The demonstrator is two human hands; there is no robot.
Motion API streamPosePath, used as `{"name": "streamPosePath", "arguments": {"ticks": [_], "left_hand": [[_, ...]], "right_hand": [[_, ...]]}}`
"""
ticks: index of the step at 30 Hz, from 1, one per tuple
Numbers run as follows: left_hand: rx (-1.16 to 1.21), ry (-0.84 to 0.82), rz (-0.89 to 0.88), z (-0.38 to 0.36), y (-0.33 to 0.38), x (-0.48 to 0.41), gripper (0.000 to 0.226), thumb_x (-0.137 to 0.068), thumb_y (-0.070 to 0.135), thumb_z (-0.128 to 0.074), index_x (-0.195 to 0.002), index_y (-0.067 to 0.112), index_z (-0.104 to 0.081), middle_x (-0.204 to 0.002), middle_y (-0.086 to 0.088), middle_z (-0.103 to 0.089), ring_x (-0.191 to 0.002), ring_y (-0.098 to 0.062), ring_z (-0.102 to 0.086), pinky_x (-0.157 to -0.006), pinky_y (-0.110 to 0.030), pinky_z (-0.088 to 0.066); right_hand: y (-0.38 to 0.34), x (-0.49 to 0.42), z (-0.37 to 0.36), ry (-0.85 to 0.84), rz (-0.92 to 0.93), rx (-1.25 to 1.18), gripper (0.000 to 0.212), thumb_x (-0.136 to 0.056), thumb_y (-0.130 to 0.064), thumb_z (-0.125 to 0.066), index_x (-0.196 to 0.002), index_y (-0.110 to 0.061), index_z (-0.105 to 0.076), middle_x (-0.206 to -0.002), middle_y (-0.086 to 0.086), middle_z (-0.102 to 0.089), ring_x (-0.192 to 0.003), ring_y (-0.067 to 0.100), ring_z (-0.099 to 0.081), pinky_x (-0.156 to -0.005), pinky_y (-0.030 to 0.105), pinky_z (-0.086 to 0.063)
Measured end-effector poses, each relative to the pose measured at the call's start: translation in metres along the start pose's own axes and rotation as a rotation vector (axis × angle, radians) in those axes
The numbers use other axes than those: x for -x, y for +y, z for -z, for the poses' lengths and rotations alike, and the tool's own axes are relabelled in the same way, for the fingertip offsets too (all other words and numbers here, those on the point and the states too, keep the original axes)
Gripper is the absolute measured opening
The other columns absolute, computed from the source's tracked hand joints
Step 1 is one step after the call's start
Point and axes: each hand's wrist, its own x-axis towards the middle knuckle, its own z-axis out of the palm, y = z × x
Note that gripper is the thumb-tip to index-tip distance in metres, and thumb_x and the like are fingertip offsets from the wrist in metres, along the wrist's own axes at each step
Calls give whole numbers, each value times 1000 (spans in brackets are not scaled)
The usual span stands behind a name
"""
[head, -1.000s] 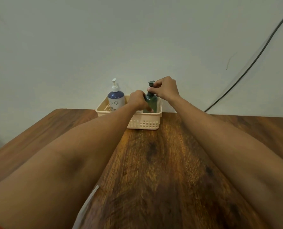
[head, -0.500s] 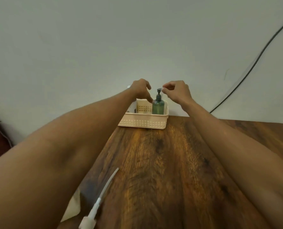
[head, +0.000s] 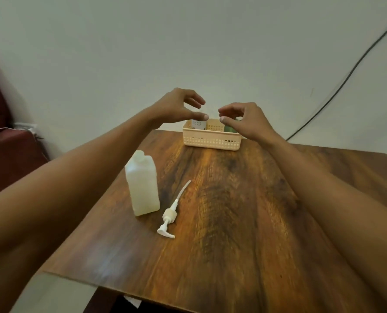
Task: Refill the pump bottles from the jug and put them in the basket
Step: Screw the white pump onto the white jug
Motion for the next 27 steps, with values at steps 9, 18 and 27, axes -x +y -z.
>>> {"name": "streamPosePath", "arguments": {"ticks": [9, 18, 27], "left_hand": [[134, 156, -19, 23, -19, 106, 60, -87, 65, -69, -135, 31, -63, -130, 12, -68, -116, -10, -67, -99, -39, -57], [247, 223, 167, -5, -73, 189, 95, -67, 82, -73, -148, 43, -43, -145, 14, -55, -126, -13, -58, -102, -42, -53], [138, 350, 227, -36, -97, 208, 93, -64, 62, -86, -142, 24, -50, -140, -3, -60, -114, -19, -64, -88, -38, -62]], "right_hand": [[-38, 79, -48, -155, 140, 52, 38, -97, -23, -77, -134, -30, -73, -129, -15, -71, -102, -22, -61, -85, 3, -52], [-59, 148, -115, -616, 436, 278, 57, -102, -5, -60, -151, -35, -58, -158, -9, -56, -147, 13, -50, -120, 34, -41], [-67, 159, -122, -652, 553, 391, 35, -109, -21, -57, -140, -31, -69, -153, -2, -60, -141, 17, -55, -113, 40, -51]]}}
